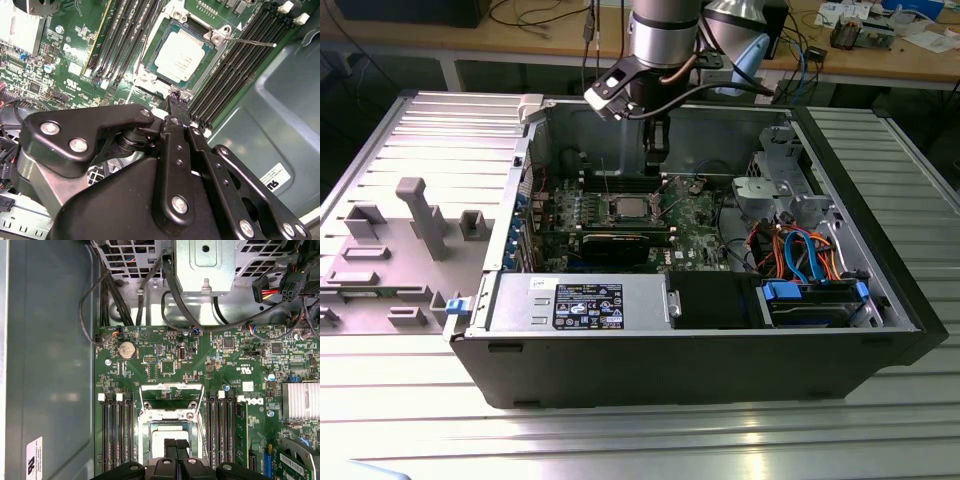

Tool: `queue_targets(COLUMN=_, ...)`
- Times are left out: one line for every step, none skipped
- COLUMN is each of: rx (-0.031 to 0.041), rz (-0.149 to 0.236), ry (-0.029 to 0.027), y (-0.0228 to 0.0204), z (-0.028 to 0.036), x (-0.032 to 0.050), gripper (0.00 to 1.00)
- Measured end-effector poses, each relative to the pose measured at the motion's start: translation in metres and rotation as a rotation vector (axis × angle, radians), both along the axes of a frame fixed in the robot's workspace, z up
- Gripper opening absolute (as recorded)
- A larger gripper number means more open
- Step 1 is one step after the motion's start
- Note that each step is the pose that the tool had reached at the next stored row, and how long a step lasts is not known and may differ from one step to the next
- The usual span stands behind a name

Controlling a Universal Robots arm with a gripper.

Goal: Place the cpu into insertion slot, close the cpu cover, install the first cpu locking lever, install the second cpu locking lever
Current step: 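Close the cpu cover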

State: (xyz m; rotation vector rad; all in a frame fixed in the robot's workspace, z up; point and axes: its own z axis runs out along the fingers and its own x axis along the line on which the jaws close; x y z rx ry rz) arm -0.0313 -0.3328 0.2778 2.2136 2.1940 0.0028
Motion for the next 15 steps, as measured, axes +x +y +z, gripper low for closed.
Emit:
queue_targets(rx=0.0, rz=0.0, ry=0.0, y=0.0, z=0.0, x=0.0003, gripper=0.11)
queue_targets(rx=0.0, rz=0.0, ry=0.0, y=0.0, z=0.0, x=0.0006, gripper=0.11)
queue_targets(rx=0.0, rz=0.0, ry=0.0, y=0.0, z=0.0, x=0.0009, gripper=0.11)
queue_targets(rx=0.0, rz=0.0, ry=0.0, y=0.0, z=0.0, x=0.0013, gripper=0.11)
queue_targets(rx=0.0, rz=0.0, ry=0.0, y=0.0, z=0.0, x=0.0017, gripper=0.11)
queue_targets(rx=0.0, rz=0.0, ry=0.0, y=0.0, z=0.0, x=0.0019, gripper=0.11)
queue_targets(rx=0.0, rz=0.0, ry=0.0, y=0.0, z=0.0, x=0.0023, gripper=0.11)
queue_targets(rx=0.0, rz=0.0, ry=0.0, y=0.0, z=0.0, x=0.0024, gripper=0.11)
queue_targets(rx=0.0, rz=0.0, ry=-0.0001, y=0.0, z=0.0, x=0.0024, gripper=0.11)
queue_targets(rx=0.0, rz=0.0, ry=0.0, y=0.0, z=0.0, x=0.0024, gripper=0.11)
queue_targets(rx=0.0001, rz=0.0, ry=0.0, y=0.0, z=0.0, x=0.0025, gripper=0.11)
queue_targets(rx=0.0, rz=0.0, ry=-0.0001, y=0.0, z=0.0, x=0.0026, gripper=0.11)
queue_targets(rx=0.0, rz=0.0, ry=0.0, y=0.0, z=0.0, x=0.0026, gripper=0.11)
queue_targets(rx=0.0, rz=0.0, ry=0.0001, y=0.0, z=0.0, x=0.0027, gripper=0.11)
queue_targets(rx=0.0001, rz=0.0, ry=0.0, y=0.0, z=0.0, x=0.0029, gripper=0.11)
